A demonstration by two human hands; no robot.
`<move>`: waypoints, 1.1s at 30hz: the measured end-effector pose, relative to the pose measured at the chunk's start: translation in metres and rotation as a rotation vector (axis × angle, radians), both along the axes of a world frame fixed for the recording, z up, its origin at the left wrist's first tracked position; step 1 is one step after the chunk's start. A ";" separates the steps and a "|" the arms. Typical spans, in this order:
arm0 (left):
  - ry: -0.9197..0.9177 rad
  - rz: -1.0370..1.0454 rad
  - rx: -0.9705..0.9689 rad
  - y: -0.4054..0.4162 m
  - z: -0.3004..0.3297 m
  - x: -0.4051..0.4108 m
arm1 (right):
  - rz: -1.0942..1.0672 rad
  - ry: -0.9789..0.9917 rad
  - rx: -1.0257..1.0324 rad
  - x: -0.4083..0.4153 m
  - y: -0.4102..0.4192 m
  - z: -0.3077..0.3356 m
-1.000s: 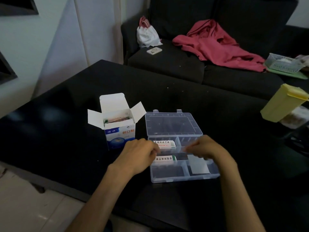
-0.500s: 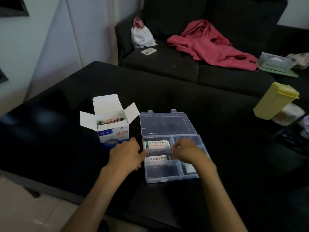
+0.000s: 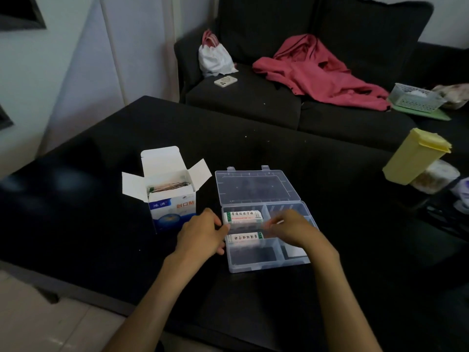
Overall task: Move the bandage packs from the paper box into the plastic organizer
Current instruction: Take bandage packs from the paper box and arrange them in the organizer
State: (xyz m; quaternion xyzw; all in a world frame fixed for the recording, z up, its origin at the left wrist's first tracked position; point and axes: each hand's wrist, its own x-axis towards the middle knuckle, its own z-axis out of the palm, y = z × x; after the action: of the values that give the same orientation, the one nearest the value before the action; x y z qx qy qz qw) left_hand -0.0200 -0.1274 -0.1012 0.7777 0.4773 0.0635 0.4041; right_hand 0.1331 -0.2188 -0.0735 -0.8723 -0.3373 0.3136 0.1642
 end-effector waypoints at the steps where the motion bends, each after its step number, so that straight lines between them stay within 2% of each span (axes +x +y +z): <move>1: 0.017 -0.012 0.037 -0.001 0.003 -0.001 | 0.001 0.010 0.006 0.002 -0.003 0.004; 4: 0.000 -0.044 0.170 -0.002 0.017 -0.009 | -0.044 -0.001 0.046 0.011 -0.010 0.016; 6: -0.115 -0.021 0.302 -0.005 0.031 -0.018 | -0.065 -0.024 0.124 0.012 -0.010 0.028; 8: -0.301 0.101 0.491 -0.007 0.045 -0.033 | -0.038 -0.057 0.279 0.004 -0.003 0.040; 10: -0.406 0.235 0.677 -0.004 0.054 -0.047 | 0.045 -0.106 0.470 -0.013 0.009 0.051; 13: -0.348 0.407 0.756 0.012 0.052 -0.068 | 0.231 -0.185 0.634 -0.051 0.033 0.053; 16: -0.229 0.459 0.699 0.032 0.045 -0.086 | 0.432 -0.333 0.665 -0.084 0.058 0.041; 19: -0.177 0.424 0.487 0.053 0.031 -0.097 | 0.603 -0.474 0.566 -0.103 0.072 0.021; 22: -0.464 0.472 -0.025 0.065 0.031 -0.098 | 0.594 -0.483 0.542 -0.109 0.063 0.004; 23: -0.546 0.500 -0.130 0.067 0.031 -0.096 | 0.569 -0.487 0.570 -0.110 0.059 0.000; 24: -0.581 0.518 -0.170 0.068 0.030 -0.096 | 0.559 -0.504 0.593 -0.112 0.055 -0.001; 27: -0.541 0.473 -0.126 0.067 0.027 -0.093 | 0.583 -0.572 0.579 -0.113 0.050 0.005; 31: -0.507 0.403 -0.076 0.061 0.029 -0.092 | 0.518 -0.516 0.532 -0.109 0.062 0.034; 33: -0.506 0.389 -0.067 0.059 0.030 -0.092 | 0.518 -0.556 0.493 -0.103 0.076 0.049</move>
State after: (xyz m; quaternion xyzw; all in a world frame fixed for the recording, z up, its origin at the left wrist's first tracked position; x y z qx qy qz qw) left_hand -0.1122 -0.0682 -0.0717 0.6178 0.5030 0.3153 0.5157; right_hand 0.0298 -0.1429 -0.0245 -0.7451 -0.6403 0.0083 0.1864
